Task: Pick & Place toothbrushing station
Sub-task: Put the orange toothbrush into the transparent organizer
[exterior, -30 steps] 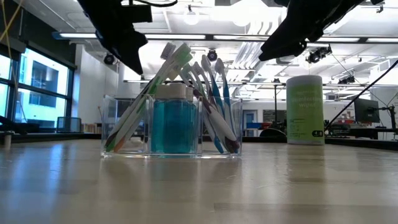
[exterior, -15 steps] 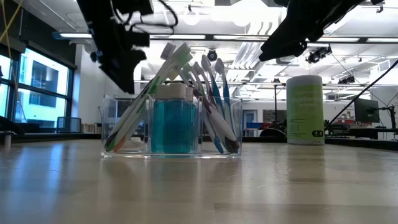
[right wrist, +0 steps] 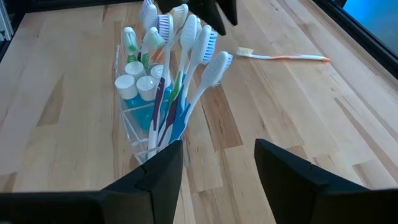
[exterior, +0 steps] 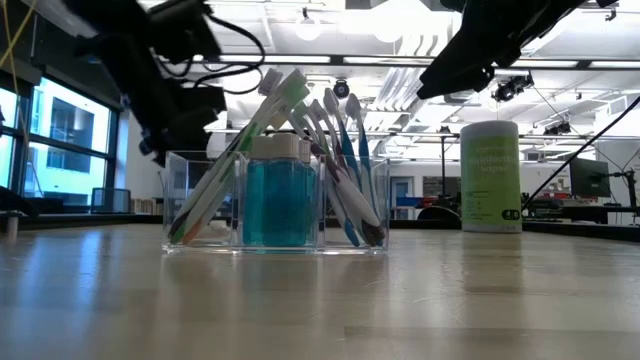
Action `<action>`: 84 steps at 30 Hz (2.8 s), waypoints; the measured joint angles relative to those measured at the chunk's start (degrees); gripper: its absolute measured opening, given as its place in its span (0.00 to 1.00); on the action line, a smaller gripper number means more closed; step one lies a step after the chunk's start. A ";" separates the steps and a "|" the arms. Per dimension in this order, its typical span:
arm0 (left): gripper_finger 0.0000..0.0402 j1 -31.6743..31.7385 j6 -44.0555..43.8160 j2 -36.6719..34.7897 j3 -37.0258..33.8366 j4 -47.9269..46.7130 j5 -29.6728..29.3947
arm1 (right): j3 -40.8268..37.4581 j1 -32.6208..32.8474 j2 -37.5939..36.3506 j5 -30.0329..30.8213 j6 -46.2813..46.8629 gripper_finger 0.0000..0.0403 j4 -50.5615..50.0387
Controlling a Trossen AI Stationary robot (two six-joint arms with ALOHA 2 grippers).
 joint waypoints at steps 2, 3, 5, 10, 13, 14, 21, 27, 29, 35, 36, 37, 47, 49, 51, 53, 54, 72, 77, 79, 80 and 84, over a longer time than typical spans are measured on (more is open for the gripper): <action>0.39 -0.35 0.26 -1.21 -3.79 7.01 0.33 | -0.01 0.00 0.00 0.01 0.00 0.47 0.03; 0.39 -0.63 1.00 -1.55 -5.94 10.92 0.30 | -0.02 0.00 0.00 0.01 0.00 0.47 0.04; 0.39 -1.22 2.96 -1.62 -10.02 19.65 0.30 | -0.02 0.00 0.29 0.19 -0.01 0.47 0.42; 0.39 -1.79 4.04 -0.64 -17.89 35.56 -0.17 | -0.04 0.00 0.39 0.24 -0.18 0.47 0.53; 0.39 -1.82 4.06 0.91 -20.45 41.47 -3.77 | -0.02 0.00 0.41 0.24 -0.20 0.47 0.81; 0.39 -1.96 4.19 1.32 -21.41 42.84 -5.40 | -0.04 0.00 0.42 0.24 -0.21 0.47 0.89; 0.39 -3.32 8.85 10.31 -25.29 61.34 -9.18 | -0.06 0.00 0.57 0.25 -0.68 0.47 1.54; 0.39 -4.78 10.33 21.33 -25.37 74.33 -11.57 | -0.06 0.00 0.57 0.25 -1.27 0.47 1.53; 0.39 -4.94 9.62 25.23 -25.45 77.30 -13.67 | -0.06 0.00 0.57 0.24 -1.29 0.47 1.49; 0.39 -4.96 9.33 37.68 -25.40 92.45 -15.49 | -0.06 0.00 0.57 0.24 -1.53 0.47 1.40; 0.39 -5.00 9.00 39.31 -25.38 94.25 -16.55 | -0.06 0.00 0.57 0.24 -1.53 0.47 1.40; 0.39 -5.04 8.67 40.96 -25.36 96.28 -17.19 | -0.06 0.00 0.57 0.25 -1.54 0.47 1.40; 0.39 -10.62 23.51 44.18 -25.50 108.57 -22.55 | -0.04 -0.02 0.57 0.25 -1.72 0.47 1.36; 0.39 -12.85 28.94 43.35 -25.54 108.63 -31.97 | -0.04 -0.02 0.57 0.24 -1.71 0.47 1.36; 0.39 -14.57 31.98 42.57 -26.38 108.62 -40.44 | -0.04 -0.02 0.57 0.25 -1.73 0.47 1.30; 0.39 -15.12 30.75 42.10 -28.38 108.78 -41.01 | -0.04 -0.02 0.59 0.24 -1.73 0.47 1.16; 0.39 -15.00 27.75 42.05 -29.77 108.75 -39.66 | -0.04 -0.02 0.57 0.24 -1.73 0.47 1.08; 0.39 0.29 15.89 42.01 -36.17 107.48 -19.50 | -0.02 -1.68 0.57 1.60 -1.55 0.47 1.82; 0.39 3.98 17.06 41.99 -34.29 107.77 -13.54 | -0.02 -1.68 0.57 1.55 -1.53 0.47 1.83; 0.39 5.14 17.85 41.99 -33.26 107.68 -11.76 | -0.02 -1.68 0.57 1.55 -1.53 0.47 1.82; 0.39 5.66 18.44 41.99 -32.76 107.60 -10.70 | -0.02 -1.68 0.57 1.55 -1.53 0.47 1.82; 0.39 7.57 20.17 41.99 -31.25 107.44 -8.20 | -0.02 -1.68 0.57 1.55 -1.53 0.47 1.80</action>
